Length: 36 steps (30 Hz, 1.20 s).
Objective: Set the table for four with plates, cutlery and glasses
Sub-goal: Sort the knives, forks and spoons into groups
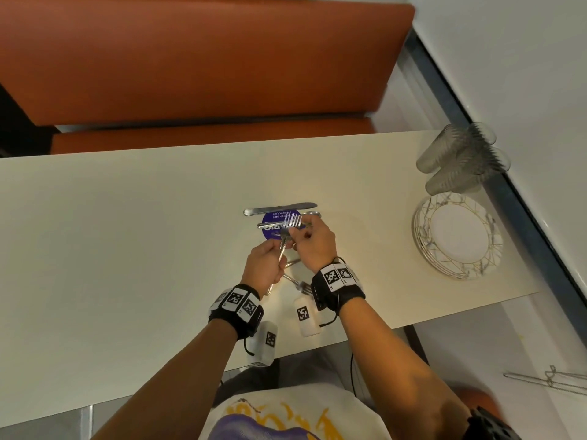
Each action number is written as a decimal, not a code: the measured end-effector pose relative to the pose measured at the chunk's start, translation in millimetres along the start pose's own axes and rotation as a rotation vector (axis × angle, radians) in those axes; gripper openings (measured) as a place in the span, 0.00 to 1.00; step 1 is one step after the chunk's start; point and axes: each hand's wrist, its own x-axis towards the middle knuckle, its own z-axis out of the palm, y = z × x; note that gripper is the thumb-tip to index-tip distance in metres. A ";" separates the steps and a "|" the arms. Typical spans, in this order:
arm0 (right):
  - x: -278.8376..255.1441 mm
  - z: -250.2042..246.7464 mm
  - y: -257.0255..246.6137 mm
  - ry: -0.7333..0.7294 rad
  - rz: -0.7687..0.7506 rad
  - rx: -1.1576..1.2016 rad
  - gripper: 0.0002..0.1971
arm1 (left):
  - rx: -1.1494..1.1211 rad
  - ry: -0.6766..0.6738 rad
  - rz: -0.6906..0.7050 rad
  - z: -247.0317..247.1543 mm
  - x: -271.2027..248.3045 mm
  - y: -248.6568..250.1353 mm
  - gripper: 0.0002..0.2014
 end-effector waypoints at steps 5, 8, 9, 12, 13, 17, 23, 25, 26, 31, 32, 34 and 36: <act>9.3 -6.2 -1.7 -0.019 -0.074 -0.072 0.16 | -0.035 -0.024 -0.009 -1.3 0.0 3.4 0.14; 12.5 -8.9 -1.0 -0.053 -0.096 -0.115 0.10 | -0.078 -0.061 -0.010 -1.9 -0.3 4.1 0.13; 13.5 -9.4 -0.4 -0.045 -0.094 -0.118 0.10 | -0.083 -0.070 -0.007 -1.9 0.3 3.2 0.13; 17.1 -11.1 2.0 -0.044 -0.071 -0.088 0.09 | -0.127 -0.124 0.007 -3.3 3.0 -1.4 0.13; 19.0 -12.5 2.7 -0.042 -0.063 -0.058 0.09 | -0.133 -0.154 0.013 -3.2 3.6 -3.2 0.13; 21.5 -23.9 -2.2 -0.050 -0.066 0.037 0.10 | 0.039 -0.075 0.026 1.4 6.1 -12.7 0.15; 33.4 -48.8 41.4 -0.040 0.072 -0.078 0.09 | 0.382 0.142 0.014 -1.5 14.1 -24.4 0.15; 34.4 -53.7 63.9 -0.021 0.136 -0.204 0.10 | 0.398 0.165 0.000 -3.8 14.0 -27.7 0.15; 34.6 -53.9 74.8 -0.021 0.172 -0.256 0.13 | 0.399 0.171 -0.003 -4.5 14.2 -29.5 0.15; 37.0 -46.0 107.0 -0.060 0.285 -0.364 0.23 | 0.420 0.187 -0.005 -3.1 16.4 -35.7 0.16; 37.6 -44.6 108.6 -0.062 0.284 -0.370 0.20 | 0.431 0.184 -0.001 -2.1 16.9 -36.5 0.17; 39.1 -43.5 109.1 -0.060 0.257 -0.384 0.12 | 0.438 0.176 0.016 -0.9 18.6 -38.2 0.17; 41.1 -44.5 108.6 -0.067 0.225 -0.391 0.06 | 0.436 0.176 0.040 -0.7 19.1 -38.7 0.18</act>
